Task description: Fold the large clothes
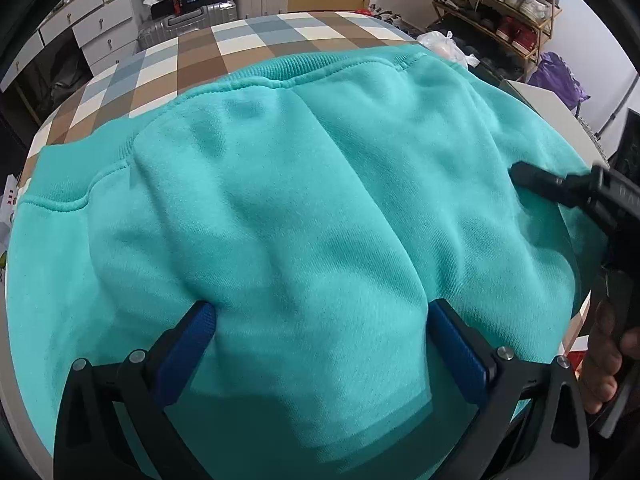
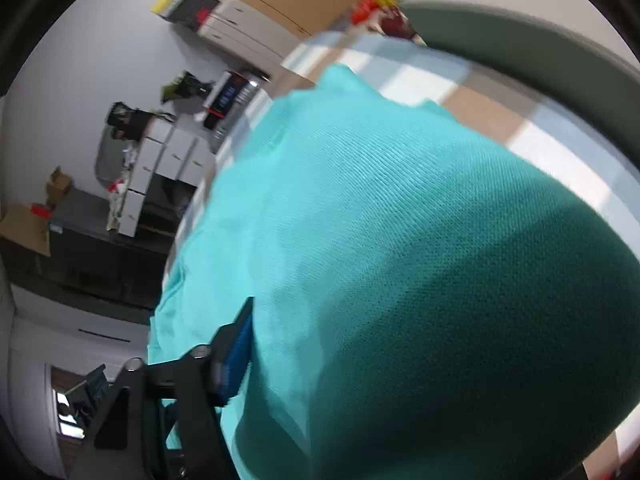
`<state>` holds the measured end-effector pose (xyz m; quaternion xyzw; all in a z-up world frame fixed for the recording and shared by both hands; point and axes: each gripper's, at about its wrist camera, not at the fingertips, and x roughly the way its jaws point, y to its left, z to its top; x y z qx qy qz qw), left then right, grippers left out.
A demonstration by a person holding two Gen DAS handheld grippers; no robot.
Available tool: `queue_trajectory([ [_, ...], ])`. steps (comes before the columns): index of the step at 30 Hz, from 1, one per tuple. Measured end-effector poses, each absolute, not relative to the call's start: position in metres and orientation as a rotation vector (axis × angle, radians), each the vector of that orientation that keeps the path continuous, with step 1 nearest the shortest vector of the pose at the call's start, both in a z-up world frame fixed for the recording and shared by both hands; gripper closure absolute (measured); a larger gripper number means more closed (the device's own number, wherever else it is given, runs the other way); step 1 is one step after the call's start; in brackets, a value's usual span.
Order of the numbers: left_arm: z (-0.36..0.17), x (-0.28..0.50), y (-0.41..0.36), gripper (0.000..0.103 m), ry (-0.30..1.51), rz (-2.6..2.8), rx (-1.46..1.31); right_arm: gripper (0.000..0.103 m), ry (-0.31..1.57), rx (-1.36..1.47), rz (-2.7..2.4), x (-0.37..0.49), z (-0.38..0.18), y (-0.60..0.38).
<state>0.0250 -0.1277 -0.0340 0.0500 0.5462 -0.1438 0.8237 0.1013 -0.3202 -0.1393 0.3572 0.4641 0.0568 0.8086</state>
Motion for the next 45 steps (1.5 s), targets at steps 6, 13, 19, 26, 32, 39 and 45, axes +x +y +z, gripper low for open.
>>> queue_trajectory([
  [6, -0.034, 0.025, -0.14, 0.001, 1.147, -0.301, 0.106, 0.082, 0.847, 0.549, 0.205, 0.088, -0.103, -0.302],
  [13, -0.033, 0.036, -0.192, 0.001, 1.133, -0.412, 0.133, 0.087, 0.728, 0.206, 0.181, 0.064, -0.065, -0.299],
  [19, 0.01, 0.044, -0.181, 0.001, 1.023, -0.416, 0.052, 0.088, 0.717, 0.098, 0.138, 0.059, -0.05, -0.332],
  [26, -0.033, 0.071, -0.215, 0.001, 1.186, -0.25, 0.23, 0.088, 0.708, 0.034, 0.167, 0.065, -0.057, -0.327],
  [32, -0.031, 0.085, -0.255, 0.002, 1.194, -0.32, 0.167, 0.09, 0.642, -0.035, 0.176, 0.068, -0.028, -0.325],
  [39, 0.013, 0.042, -0.214, 0.002, 1.105, -0.4, 0.085, 0.09, 0.566, -0.208, 0.176, 0.066, 0.018, -0.306],
  [45, -0.028, 0.026, -0.193, 0.003, 1.152, -0.475, 0.071, 0.09, 0.567, -0.274, 0.172, 0.068, 0.01, -0.281],
])
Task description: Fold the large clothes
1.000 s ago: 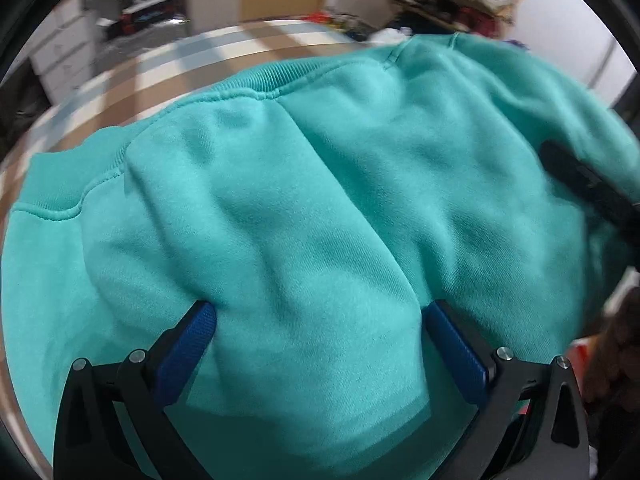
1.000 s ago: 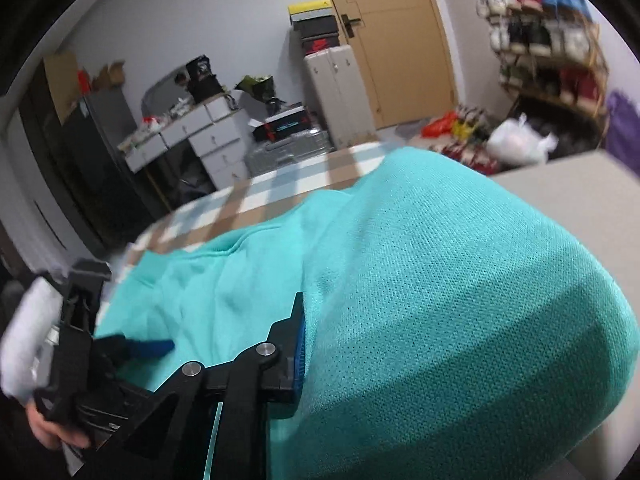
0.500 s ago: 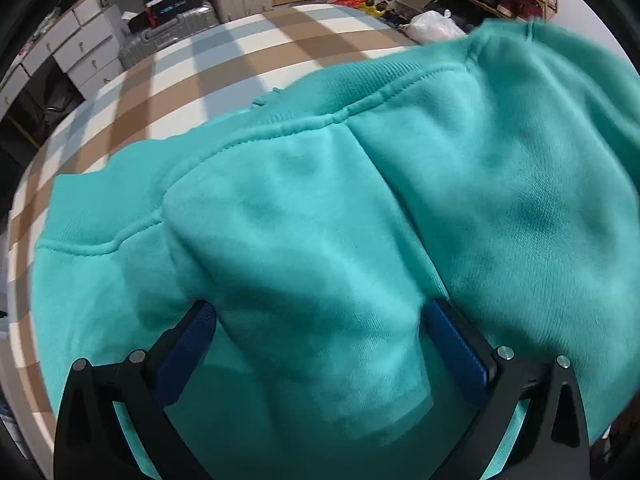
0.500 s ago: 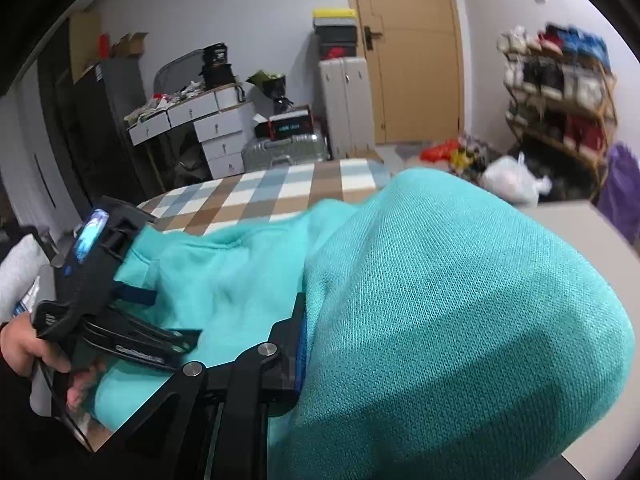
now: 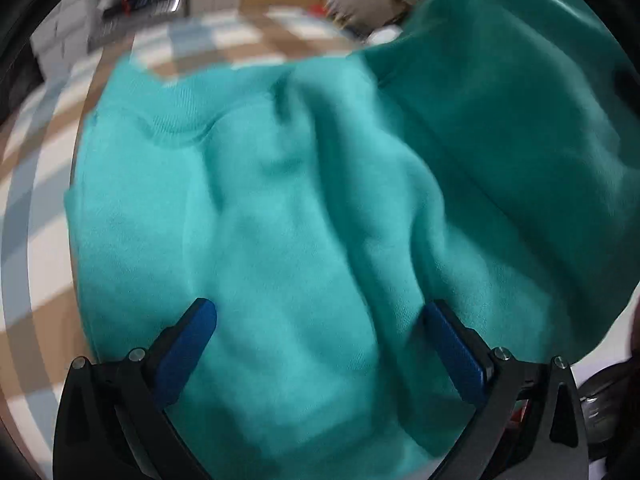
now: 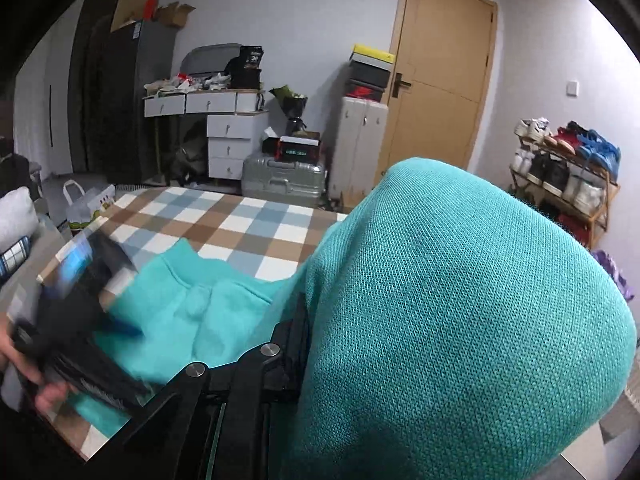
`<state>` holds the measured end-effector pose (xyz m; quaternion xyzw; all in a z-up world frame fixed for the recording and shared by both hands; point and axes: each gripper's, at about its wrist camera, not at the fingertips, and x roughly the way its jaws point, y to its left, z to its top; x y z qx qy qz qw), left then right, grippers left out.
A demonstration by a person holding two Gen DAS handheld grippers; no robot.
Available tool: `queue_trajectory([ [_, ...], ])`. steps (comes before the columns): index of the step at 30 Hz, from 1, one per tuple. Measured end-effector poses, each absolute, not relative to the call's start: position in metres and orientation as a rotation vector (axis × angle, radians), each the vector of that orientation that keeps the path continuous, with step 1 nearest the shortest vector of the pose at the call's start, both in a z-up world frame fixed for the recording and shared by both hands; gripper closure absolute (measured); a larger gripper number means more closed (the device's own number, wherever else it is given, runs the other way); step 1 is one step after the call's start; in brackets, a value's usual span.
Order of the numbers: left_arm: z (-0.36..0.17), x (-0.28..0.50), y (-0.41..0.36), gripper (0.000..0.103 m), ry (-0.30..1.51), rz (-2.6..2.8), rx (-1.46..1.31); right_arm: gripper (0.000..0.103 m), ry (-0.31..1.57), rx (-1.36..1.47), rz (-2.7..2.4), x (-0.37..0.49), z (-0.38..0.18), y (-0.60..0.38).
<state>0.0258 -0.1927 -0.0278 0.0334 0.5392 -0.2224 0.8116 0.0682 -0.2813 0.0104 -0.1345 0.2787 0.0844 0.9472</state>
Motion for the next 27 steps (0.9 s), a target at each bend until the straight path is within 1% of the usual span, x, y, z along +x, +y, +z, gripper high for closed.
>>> queue_trajectory([
  [2, -0.024, 0.027, -0.188, 0.003, 1.164, -0.499, 0.035, 0.09, 0.563, -0.298, 0.187, 0.065, 0.014, -0.268],
  [5, -0.014, 0.032, -0.155, 0.003, 1.162, -0.65, -0.165, 0.09, 0.535, -0.436, 0.221, 0.049, 0.015, -0.228],
  [7, -0.001, 0.037, -0.12, 0.004, 1.167, -0.75, -0.362, 0.09, 0.528, -0.523, 0.261, 0.04, 0.009, -0.198],
  [9, 0.016, 0.034, -0.06, 0.004, 1.102, -0.73, -0.539, 0.09, 0.538, -0.583, 0.299, 0.03, -0.004, -0.169],
  [11, 0.027, 0.031, -0.012, 0.004, 1.038, -0.671, -0.601, 0.089, 0.563, -0.633, 0.344, 0.021, -0.021, -0.141],
  [12, 0.029, 0.029, 0.009, 0.005, 1.034, -0.634, -0.603, 0.089, 0.577, -0.665, 0.364, 0.016, -0.032, -0.128],
  [15, 0.019, 0.024, 0.042, 0.005, 1.068, -0.564, -0.617, 0.081, 0.655, -0.698, 0.418, 0.008, -0.069, -0.093],
  [17, 0.006, 0.021, 0.053, 0.005, 1.133, -0.511, -0.623, 0.072, 0.708, -0.668, 0.412, 0.013, -0.085, -0.081],
  [19, -0.002, 0.019, 0.064, 0.005, 1.186, -0.44, -0.611, 0.069, 0.74, -0.634, 0.4, 0.019, -0.098, -0.076],
  [21, 0.001, 0.011, 0.076, 0.005, 1.181, -0.407, -0.638, 0.065, 0.78, -0.59, 0.397, 0.025, -0.108, -0.074],
  [25, 0.015, 0.002, 0.091, 0.005, 1.126, -0.451, -0.783, 0.057, 0.791, -0.538, 0.398, 0.033, -0.117, -0.078],
  [27, 0.026, -0.004, 0.087, 0.005, 1.119, -0.508, -0.805, 0.056, 0.793, -0.484, 0.406, 0.035, -0.115, -0.087],
])
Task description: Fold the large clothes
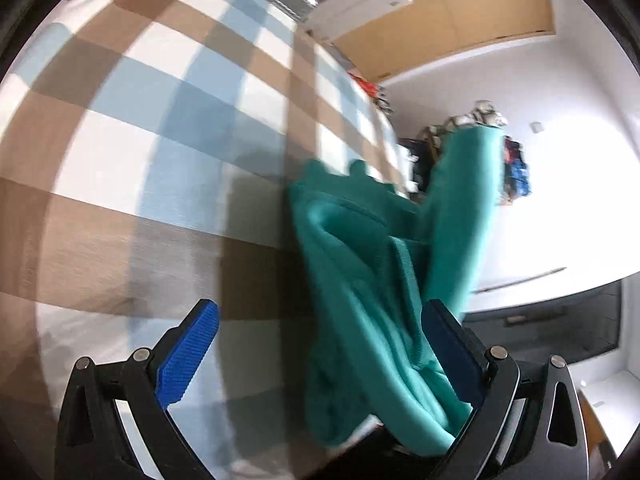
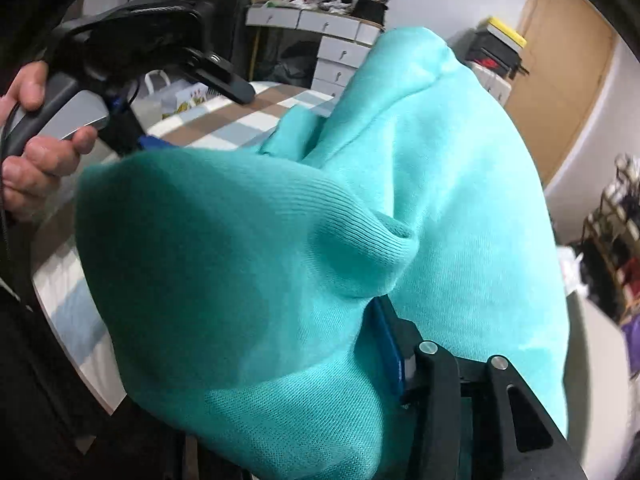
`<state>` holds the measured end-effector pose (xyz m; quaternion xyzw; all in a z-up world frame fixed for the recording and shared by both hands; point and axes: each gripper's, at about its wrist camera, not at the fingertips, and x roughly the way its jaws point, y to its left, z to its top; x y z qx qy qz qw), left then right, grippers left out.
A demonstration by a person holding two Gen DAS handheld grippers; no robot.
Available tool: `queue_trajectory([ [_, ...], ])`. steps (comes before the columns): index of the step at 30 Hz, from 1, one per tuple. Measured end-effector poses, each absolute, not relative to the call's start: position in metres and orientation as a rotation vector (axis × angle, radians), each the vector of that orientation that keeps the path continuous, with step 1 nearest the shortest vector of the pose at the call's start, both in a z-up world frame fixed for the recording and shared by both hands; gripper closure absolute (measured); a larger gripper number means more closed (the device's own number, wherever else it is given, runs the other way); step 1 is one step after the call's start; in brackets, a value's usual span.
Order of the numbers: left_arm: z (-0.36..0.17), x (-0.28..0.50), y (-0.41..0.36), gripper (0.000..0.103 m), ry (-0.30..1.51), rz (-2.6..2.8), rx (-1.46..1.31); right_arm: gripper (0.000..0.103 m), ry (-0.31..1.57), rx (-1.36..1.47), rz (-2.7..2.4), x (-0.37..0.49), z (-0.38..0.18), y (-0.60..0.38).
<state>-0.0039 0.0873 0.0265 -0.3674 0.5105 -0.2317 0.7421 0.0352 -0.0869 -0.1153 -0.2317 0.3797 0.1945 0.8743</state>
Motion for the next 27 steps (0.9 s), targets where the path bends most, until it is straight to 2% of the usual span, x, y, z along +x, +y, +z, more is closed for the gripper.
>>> queue_trajectory([
  [4, 0.073, 0.001, 0.051, 0.005, 1.061, -0.69, -0.772, 0.054, 0.783, -0.438, 0.431, 0.034, -0.114, -0.096],
  [6, 0.12, 0.001, 0.015, 0.005, 1.009, -0.764, -0.621, 0.052, 0.779, -0.443, 0.434, 0.032, -0.116, -0.097],
  [9, 0.169, 0.009, -0.037, 0.004, 0.943, -0.85, -0.414, 0.038, 0.788, -0.443, 0.46, 0.023, -0.116, -0.095],
  [10, 0.173, 0.014, -0.051, 0.004, 0.961, -0.843, -0.367, 0.029, 0.795, -0.453, 0.481, 0.02, -0.118, -0.093],
  [11, 0.169, 0.029, -0.068, 0.004, 1.006, -0.815, -0.315, 0.023, 0.801, -0.462, 0.492, 0.018, -0.119, -0.089],
  [14, 0.13, 0.061, -0.101, 0.004, 1.211, -0.699, -0.228, 0.023, 0.809, -0.486, 0.512, 0.011, -0.12, -0.085],
  [17, 0.088, 0.069, -0.087, 0.005, 1.329, -0.585, -0.212, 0.023, 0.845, -0.342, 0.598, 0.007, -0.107, -0.102],
  [21, 0.073, 0.066, -0.061, 0.006, 1.332, -0.532, -0.31, 0.029, 0.887, -0.077, 0.756, 0.005, -0.093, -0.144],
  [23, 0.08, 0.046, -0.051, 0.006, 1.317, -0.518, -0.292, 0.036, 0.895, 0.109, 0.869, 0.004, -0.084, -0.172],
  [27, 0.083, 0.038, -0.048, 0.005, 1.276, -0.494, -0.258, 0.034, 0.854, 0.393, 0.876, 0.014, -0.062, -0.232],
])
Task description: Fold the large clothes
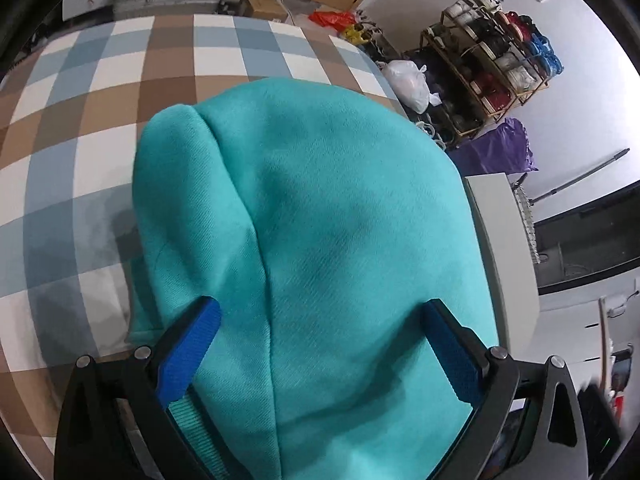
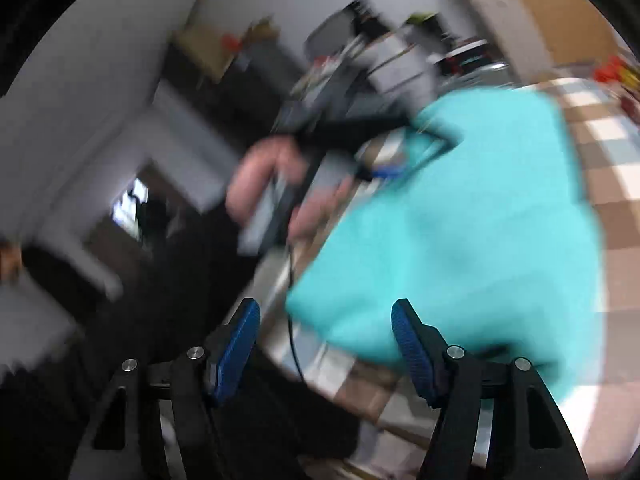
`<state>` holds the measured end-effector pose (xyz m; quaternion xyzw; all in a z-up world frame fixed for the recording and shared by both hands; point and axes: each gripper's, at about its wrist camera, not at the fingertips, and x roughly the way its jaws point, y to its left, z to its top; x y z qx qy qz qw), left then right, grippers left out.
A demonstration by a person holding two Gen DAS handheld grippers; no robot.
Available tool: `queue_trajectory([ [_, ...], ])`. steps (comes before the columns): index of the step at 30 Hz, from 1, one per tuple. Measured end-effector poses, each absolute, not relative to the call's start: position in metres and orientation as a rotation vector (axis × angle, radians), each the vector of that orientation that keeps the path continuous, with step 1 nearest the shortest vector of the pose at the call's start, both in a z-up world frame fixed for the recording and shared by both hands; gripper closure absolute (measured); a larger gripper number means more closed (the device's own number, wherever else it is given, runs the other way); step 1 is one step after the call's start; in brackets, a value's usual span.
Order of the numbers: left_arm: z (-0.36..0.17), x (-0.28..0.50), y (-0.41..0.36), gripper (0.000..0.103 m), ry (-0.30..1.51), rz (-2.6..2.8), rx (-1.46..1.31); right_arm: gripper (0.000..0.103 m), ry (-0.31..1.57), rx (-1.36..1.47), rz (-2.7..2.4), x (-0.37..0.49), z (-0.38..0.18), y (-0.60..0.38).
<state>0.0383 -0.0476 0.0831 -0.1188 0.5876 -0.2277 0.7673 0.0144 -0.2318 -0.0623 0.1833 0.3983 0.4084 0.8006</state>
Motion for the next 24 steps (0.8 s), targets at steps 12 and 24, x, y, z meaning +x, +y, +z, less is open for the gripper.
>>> queue_trajectory([
  [12, 0.117, -0.016, -0.056, 0.005, 1.129, -0.583, -0.175, 0.103, 1.181, 0.507, 0.677, 0.093, -0.122, -0.238],
  [24, -0.002, -0.028, -0.037, 0.004, 1.216, -0.463, -0.201, 0.103, 1.215, 0.462, 0.654, 0.091, -0.126, -0.221],
])
